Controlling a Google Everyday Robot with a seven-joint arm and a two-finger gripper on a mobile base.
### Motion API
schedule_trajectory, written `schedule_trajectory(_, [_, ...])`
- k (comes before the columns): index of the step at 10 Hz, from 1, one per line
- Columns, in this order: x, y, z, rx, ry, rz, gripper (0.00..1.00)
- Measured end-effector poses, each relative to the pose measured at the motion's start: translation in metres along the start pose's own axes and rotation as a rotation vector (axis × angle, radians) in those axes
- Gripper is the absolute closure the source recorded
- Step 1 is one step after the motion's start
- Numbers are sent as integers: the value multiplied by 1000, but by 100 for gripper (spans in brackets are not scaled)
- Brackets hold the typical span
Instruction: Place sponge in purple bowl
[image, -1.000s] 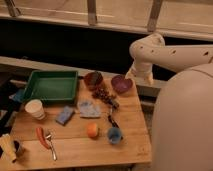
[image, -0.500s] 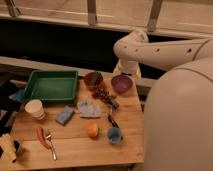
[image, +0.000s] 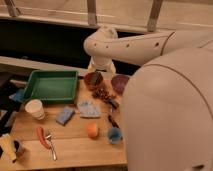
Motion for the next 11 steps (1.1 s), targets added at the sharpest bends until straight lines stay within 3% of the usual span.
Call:
schedule_trajectory(5, [0, -3, 1, -1, 6, -3, 20])
schedule_trajectory(8, [33, 23, 26, -69, 98, -34, 20])
schedule_trajectory(11, [92, 71, 75, -139, 212, -67, 20])
